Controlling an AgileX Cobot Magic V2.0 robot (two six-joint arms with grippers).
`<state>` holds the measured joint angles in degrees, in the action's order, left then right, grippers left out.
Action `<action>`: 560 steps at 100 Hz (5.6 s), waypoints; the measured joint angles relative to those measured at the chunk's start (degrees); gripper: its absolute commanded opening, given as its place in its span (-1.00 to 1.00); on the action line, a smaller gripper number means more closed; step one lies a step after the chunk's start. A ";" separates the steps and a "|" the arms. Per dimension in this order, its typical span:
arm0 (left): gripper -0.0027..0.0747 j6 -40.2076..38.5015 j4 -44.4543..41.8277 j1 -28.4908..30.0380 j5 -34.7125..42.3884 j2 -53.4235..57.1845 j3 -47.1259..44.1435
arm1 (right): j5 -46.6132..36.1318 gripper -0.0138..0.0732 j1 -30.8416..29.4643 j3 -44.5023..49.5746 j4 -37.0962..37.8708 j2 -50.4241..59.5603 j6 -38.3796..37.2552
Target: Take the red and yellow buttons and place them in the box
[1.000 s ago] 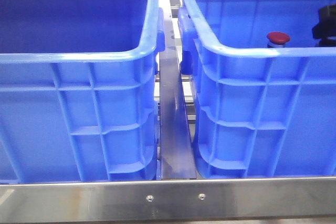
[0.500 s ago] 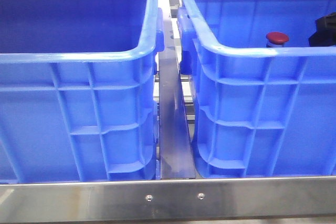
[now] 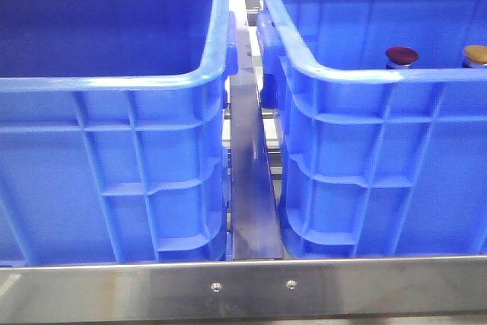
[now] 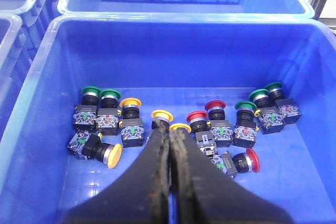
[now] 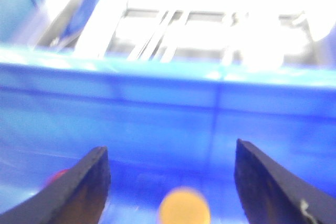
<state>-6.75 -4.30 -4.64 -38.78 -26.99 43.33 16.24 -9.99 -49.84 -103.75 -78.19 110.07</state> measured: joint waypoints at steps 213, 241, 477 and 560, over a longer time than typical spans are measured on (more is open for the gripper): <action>-0.98 0.00 -0.70 0.00 1.19 0.00 -0.08 | -15.94 -0.92 16.92 25.20 -1.28 53.89 -1.29; -0.98 0.00 -1.08 0.00 12.13 6.87 -10.17 | -15.94 -0.92 16.92 25.20 -1.28 53.89 -1.29; -0.98 0.00 -1.45 0.00 38.78 27.33 -43.39 | -15.42 -0.92 16.92 25.35 11.06 55.92 -20.21; -0.98 0.00 -1.45 0.00 38.78 27.33 -43.39 | -12.13 -0.92 16.24 39.83 106.53 77.81 -114.92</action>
<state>-6.75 -5.75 -4.64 0.00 0.34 -0.06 4.10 6.25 -10.01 2.78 -0.38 -4.85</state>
